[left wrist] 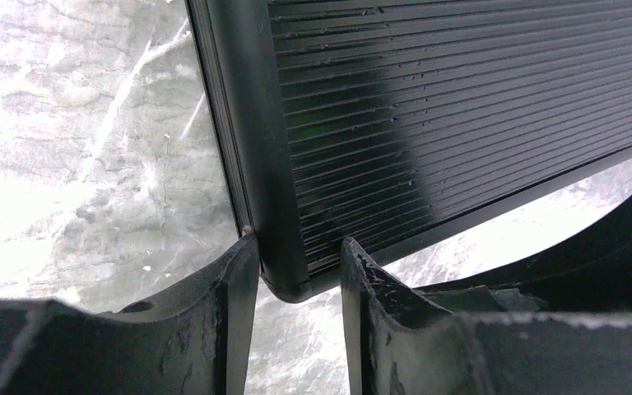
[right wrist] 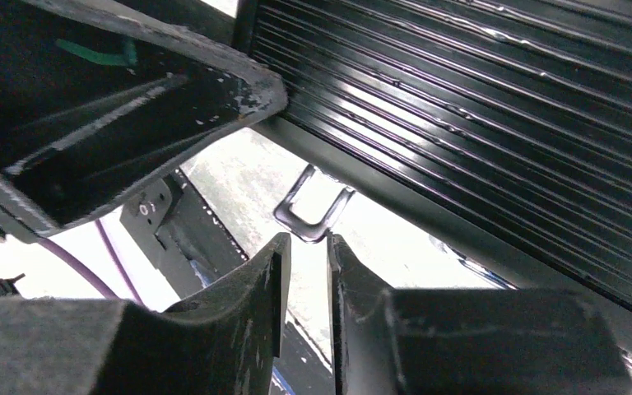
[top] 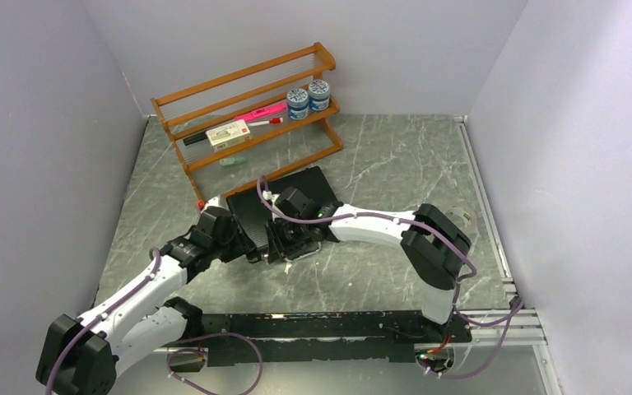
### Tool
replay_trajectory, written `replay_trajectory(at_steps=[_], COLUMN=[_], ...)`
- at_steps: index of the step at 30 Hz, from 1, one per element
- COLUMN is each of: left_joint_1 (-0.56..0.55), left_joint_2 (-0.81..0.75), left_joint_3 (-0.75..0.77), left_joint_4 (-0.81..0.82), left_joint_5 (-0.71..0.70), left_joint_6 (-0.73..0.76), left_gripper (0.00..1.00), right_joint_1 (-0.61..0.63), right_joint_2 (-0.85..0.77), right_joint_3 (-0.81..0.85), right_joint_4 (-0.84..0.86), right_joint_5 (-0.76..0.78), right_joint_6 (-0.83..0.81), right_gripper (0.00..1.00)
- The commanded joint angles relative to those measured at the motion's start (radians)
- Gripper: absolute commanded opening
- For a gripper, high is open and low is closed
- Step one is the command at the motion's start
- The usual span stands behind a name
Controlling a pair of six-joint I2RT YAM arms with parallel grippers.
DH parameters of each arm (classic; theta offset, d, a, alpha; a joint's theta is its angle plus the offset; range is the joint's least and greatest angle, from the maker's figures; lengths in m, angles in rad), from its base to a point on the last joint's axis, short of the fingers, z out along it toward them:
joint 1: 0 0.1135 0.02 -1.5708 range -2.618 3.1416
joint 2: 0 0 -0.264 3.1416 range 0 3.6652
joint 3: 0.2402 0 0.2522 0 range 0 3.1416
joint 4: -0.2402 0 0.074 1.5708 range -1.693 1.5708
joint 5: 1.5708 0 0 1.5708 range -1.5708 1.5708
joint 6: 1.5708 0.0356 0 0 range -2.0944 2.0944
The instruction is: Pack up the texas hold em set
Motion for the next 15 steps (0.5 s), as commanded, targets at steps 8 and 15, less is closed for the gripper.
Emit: replay_trajectory(at_steps=[8,15], left_joint_1=[0.001,0.001], left_joint_2=[0.027,0.027], left_joint_3=[-0.055,-0.05], left_joint_4=[-0.042,-0.046], left_joint_5=[0.001,-0.004], left_joint_6=[-0.007,0.003], left_gripper=[0.38,0.39], right_joint_1=[0.014,0.014], right_joint_2=[0.026,-0.049], right_joint_3=[0.032,-0.003], right_joint_4=[-0.005,0.048], right_joint_5=[0.055,0.046], right_joint_6=[0.012,0.017], right_gripper=[0.2,0.29])
